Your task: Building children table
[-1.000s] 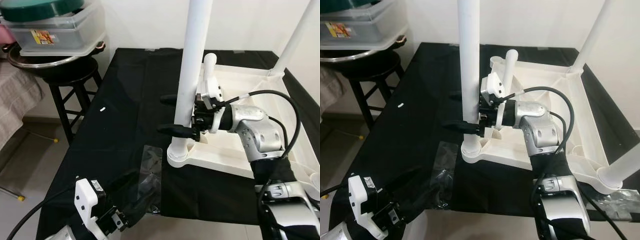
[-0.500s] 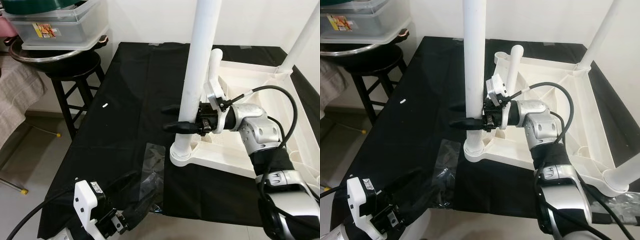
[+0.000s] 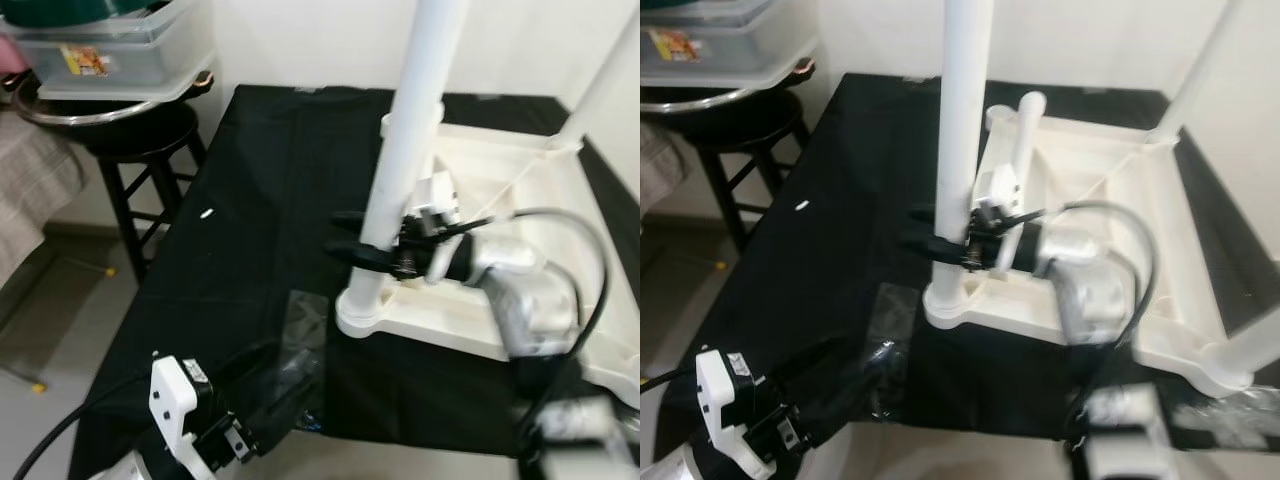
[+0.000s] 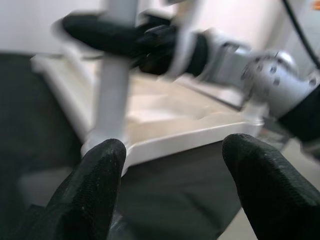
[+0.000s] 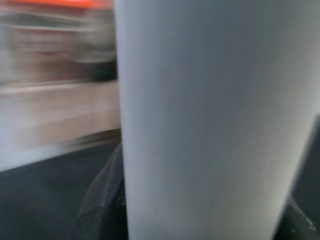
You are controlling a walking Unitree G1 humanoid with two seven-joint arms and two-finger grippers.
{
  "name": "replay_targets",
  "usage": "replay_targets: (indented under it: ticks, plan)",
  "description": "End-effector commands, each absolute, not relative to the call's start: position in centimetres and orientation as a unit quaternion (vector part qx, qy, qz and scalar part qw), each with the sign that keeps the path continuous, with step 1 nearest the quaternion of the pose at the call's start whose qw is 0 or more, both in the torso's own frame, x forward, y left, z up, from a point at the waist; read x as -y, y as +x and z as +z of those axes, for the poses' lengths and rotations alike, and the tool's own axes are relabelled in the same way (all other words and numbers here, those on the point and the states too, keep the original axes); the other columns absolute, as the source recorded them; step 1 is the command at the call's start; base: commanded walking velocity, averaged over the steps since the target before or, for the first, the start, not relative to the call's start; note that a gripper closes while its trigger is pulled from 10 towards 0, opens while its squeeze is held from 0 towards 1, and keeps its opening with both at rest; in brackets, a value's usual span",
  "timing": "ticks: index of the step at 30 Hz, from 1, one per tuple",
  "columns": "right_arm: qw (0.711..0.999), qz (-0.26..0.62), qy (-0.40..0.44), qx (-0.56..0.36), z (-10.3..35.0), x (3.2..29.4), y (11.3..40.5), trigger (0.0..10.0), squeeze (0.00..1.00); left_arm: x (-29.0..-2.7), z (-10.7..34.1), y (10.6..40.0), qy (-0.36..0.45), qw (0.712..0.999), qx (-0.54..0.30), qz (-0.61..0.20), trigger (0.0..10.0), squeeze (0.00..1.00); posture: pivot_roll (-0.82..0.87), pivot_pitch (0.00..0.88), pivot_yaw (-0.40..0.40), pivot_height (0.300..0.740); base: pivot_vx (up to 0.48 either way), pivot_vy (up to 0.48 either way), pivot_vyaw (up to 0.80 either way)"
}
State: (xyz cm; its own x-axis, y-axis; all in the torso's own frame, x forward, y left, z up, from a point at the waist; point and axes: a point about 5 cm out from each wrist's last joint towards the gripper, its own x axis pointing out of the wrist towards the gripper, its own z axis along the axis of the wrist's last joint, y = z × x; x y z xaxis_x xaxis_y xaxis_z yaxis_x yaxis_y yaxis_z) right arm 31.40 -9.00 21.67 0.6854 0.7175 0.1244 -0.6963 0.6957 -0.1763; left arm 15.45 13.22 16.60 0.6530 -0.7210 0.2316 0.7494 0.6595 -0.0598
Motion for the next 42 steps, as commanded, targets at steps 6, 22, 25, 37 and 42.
replay_targets:
  ticks: [6,22,25,37,42]
  plan:
    - [0.974,0.214,-0.077,-0.012,17.1,9.5,28.0,0.0,0.00,-13.4,16.0,15.7,-0.082,0.908,0.082,-0.403,10.0,0.00,0.10,0.148,-0.023,0.740,0.000,0.000,0.00]
    - [0.836,0.539,-0.033,0.094,24.2,9.8,28.2,10.0,0.00,-13.2,15.7,15.7,-0.084,0.907,0.085,-0.403,10.0,0.00,0.12,0.125,-0.034,0.740,0.000,0.000,0.00]
    - [0.798,0.593,-0.087,0.069,24.5,12.1,29.0,10.0,0.00,-13.1,15.8,15.7,-0.083,0.907,0.085,-0.403,10.0,0.00,0.12,0.129,-0.033,0.740,0.000,0.000,0.00]
    - [0.725,0.677,-0.112,0.054,26.5,14.8,30.8,0.0,0.00,-13.1,15.9,15.6,-0.081,0.908,0.085,-0.402,10.0,0.00,0.14,0.140,-0.040,0.740,0.000,0.000,0.00]
    - [0.715,0.691,-0.102,0.046,25.7,15.1,30.6,0.0,0.00,-13.1,15.9,15.5,-0.081,0.908,0.085,-0.402,10.0,0.00,0.14,0.141,-0.039,0.740,0.000,0.000,0.00]
